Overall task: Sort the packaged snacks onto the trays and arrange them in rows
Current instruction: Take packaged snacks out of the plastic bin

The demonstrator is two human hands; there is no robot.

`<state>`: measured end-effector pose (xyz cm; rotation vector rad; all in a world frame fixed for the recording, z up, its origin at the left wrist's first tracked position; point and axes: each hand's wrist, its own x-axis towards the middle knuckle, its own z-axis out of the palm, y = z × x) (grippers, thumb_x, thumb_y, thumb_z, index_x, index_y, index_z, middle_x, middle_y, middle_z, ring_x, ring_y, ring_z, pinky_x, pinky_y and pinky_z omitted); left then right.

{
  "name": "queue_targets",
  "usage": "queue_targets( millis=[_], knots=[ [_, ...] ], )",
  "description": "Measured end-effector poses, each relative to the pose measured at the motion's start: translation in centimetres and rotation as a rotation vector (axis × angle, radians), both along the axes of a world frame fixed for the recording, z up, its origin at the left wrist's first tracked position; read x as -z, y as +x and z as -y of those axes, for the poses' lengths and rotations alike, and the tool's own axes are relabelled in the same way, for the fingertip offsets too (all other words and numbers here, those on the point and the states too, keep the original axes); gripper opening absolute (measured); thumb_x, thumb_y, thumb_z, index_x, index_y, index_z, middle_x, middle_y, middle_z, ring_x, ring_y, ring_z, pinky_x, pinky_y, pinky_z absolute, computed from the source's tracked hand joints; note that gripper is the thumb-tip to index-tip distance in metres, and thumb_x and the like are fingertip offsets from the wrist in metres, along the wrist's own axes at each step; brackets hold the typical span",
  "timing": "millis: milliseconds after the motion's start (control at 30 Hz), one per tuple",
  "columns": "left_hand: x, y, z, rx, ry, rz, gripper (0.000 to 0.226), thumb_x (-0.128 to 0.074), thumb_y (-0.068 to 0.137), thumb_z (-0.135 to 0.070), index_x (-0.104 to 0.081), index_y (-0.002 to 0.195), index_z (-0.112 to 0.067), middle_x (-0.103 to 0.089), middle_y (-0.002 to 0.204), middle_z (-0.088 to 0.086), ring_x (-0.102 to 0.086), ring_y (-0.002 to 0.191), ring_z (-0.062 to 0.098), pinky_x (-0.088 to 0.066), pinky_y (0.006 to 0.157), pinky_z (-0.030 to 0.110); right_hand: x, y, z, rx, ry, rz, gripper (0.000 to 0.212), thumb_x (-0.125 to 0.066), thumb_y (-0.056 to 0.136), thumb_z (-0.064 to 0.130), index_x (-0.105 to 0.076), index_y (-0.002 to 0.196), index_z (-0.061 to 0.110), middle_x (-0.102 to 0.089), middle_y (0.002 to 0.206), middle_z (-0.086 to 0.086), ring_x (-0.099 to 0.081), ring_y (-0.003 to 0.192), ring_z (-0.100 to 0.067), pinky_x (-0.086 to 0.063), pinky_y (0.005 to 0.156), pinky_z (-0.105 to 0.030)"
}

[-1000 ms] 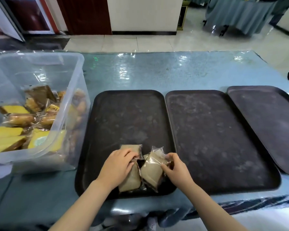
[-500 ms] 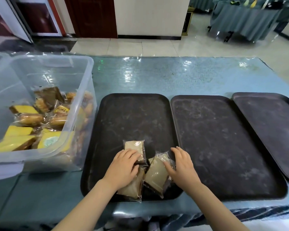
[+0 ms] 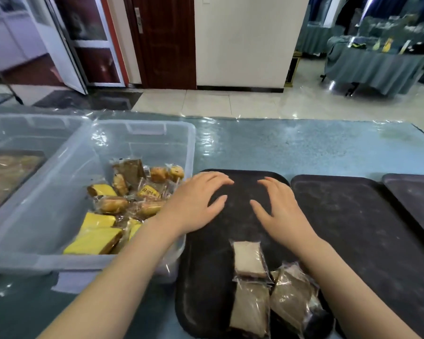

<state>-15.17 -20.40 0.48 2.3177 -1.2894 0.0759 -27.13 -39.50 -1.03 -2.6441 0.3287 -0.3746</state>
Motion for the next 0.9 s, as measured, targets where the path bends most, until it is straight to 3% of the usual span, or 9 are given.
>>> queue_targets(
  millis=[100,267,367,467,567,733,900],
  knots=[
    [-0.3,4.2,-4.3,-0.063,0.031,0.003,0.034,-0.054,0.094,-0.029,-0.057,0.128,-0.022,-0.057,0.131,-0.004,-0.05,0.124,0.015,-0.039,0.108,0.04,-1.8,3.1,-3.0,-0.034,0.034,0.059,0.052,-0.054,0.095,0.036,-0.041,0.141,0.015,-0.041,0.145,-0.002,-0.028,0.138,-0.016,-0.024,0.117,-0.035],
    [-0.1,9.9,-12.7,-0.225,0.215,-0.05,0.034,-0.059,0.094,-0.03,-0.058,0.128,-0.022,-0.057,0.13,-0.003,-0.05,0.122,0.017,-0.037,0.103,0.03,-2.6,8.5,-9.7,-0.159,0.036,0.06,0.052,-0.055,0.096,0.034,-0.04,0.142,0.014,-0.041,0.144,-0.002,-0.031,0.136,-0.016,-0.023,0.114,-0.029],
    [-0.1,12.2,-16.5,-0.258,0.375,-0.161,0.023,-0.058,0.094,-0.035,-0.061,0.116,-0.03,-0.061,0.12,-0.007,-0.056,0.109,0.014,-0.043,0.09,0.029,-2.3,11.8,-13.5,-0.262,-0.034,-0.052,0.053,-0.053,0.095,0.036,-0.039,0.142,0.014,-0.044,0.142,-0.005,-0.036,0.133,-0.022,-0.028,0.112,-0.033],
    [0.8,13.5,-19.2,-0.196,0.682,-0.272,0.009,-0.058,0.093,-0.04,-0.06,0.102,-0.038,-0.064,0.109,-0.009,-0.056,0.094,0.011,-0.046,0.083,0.031,-1.7,14.5,-17.1,-0.36,-0.108,-0.302,0.059,-0.051,0.095,0.037,-0.032,0.146,0.015,-0.039,0.146,-0.009,-0.034,0.135,-0.028,-0.03,0.111,-0.039],
    [1.9,13.6,-20.8,-0.181,0.864,-0.372,0.024,-0.058,0.093,-0.039,-0.062,0.115,-0.03,-0.063,0.114,-0.006,-0.057,0.1,0.013,-0.046,0.087,0.029,-1.0,16.3,-20.2,-0.435,-0.202,-0.519,0.054,-0.051,0.094,0.034,-0.036,0.141,0.013,-0.042,0.142,-0.013,-0.038,0.13,-0.032,-0.035,0.105,-0.043],
    [3.5,13.4,-21.2,-0.15,0.875,-0.423,0.048,-0.056,0.089,-0.059,-0.055,0.13,-0.033,-0.049,0.129,-0.004,-0.049,0.116,0.015,-0.042,0.1,0.032,1.1,17.3,-22.1,-0.475,-0.273,-0.798,0.039,-0.056,0.091,0.028,-0.049,0.125,0.011,-0.057,0.119,-0.01,-0.056,0.1,-0.025,-0.047,0.078,-0.034],
    [3.8,13.4,-21.0,-0.106,0.952,-0.468,0.071,-0.054,0.081,-0.073,-0.039,0.143,-0.042,-0.017,0.158,-0.001,-0.015,0.146,0.024,-0.022,0.118,0.047,2.6,17.2,-21.2,-0.474,-0.303,-0.98,0.074,-0.063,0.088,0.048,-0.033,0.146,0.012,-0.049,0.14,-0.008,-0.052,0.119,-0.029,-0.047,0.093,-0.039]
  ],
)
